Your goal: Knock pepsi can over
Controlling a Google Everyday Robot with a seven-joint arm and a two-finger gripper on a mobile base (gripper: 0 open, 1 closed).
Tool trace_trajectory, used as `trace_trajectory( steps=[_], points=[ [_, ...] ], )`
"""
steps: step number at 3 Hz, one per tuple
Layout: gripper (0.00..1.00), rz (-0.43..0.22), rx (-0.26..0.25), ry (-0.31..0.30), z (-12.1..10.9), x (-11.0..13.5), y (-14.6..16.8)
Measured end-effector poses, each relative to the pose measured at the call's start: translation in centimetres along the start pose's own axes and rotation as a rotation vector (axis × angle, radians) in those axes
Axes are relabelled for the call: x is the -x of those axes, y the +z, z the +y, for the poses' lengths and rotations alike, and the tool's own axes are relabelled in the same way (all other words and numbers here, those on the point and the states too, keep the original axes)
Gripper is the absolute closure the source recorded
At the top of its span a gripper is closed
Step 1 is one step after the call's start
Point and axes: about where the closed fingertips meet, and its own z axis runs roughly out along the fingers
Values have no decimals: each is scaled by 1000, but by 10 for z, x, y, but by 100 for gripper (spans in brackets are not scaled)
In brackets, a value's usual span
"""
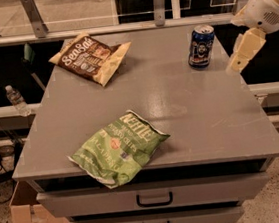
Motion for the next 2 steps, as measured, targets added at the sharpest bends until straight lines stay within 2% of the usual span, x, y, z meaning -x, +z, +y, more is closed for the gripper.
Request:
trace_trajectory(
  steps=[1, 2],
  points=[
    [0, -58, 1, 90, -47, 2, 41],
    [0, -108, -13, 196, -77, -2, 65]
  ],
)
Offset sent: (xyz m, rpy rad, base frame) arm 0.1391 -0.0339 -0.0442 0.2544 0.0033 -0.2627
